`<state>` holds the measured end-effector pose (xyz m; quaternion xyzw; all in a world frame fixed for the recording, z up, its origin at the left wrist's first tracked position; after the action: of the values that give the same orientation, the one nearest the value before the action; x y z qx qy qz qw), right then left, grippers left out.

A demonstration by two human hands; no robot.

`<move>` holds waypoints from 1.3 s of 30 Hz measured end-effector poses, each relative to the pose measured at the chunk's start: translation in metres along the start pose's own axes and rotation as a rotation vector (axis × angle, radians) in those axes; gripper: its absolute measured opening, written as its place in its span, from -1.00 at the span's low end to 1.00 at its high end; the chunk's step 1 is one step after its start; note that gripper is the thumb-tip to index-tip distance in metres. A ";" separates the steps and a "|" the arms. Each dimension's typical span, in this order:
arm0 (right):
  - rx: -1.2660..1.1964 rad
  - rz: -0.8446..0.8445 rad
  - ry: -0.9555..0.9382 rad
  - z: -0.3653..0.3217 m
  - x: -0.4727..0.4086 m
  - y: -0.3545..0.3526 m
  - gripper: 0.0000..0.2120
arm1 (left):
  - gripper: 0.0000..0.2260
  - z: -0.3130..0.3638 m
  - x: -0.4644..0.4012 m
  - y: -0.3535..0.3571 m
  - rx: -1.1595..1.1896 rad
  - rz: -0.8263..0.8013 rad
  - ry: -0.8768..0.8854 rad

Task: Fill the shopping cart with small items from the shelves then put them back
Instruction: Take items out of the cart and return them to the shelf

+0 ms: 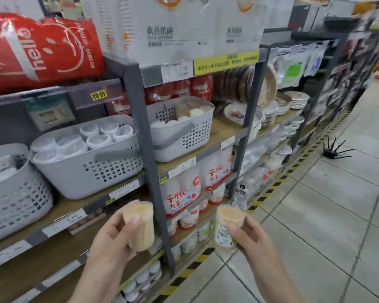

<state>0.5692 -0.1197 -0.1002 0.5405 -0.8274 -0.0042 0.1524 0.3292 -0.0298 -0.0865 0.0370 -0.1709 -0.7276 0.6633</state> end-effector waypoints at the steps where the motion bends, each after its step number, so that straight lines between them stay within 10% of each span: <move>1: 0.001 -0.005 -0.009 -0.009 -0.016 -0.002 -0.63 | -0.73 0.002 -0.014 0.011 0.004 -0.003 0.004; 17: 0.190 -0.165 -0.314 -0.135 -0.202 -0.003 -0.69 | -0.56 0.065 -0.164 0.138 -0.328 -0.096 0.262; 39: 0.510 -0.617 -0.672 -0.229 -0.388 0.097 -0.62 | -0.73 0.126 -0.284 0.155 -0.709 0.296 0.616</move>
<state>0.6847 0.3037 0.0386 0.7478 -0.6078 -0.0206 -0.2665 0.4752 0.2632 0.0286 -0.0021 0.2879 -0.5940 0.7512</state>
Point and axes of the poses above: each hand's wrist, its own x-axis away from the middle knuckle, its own y-axis out of the palm, z = x × y, the point moved 8 cm from there along -x, towards the middle knuckle, and after that the axes turned 4 degrees about y, right-handed, at the moved point
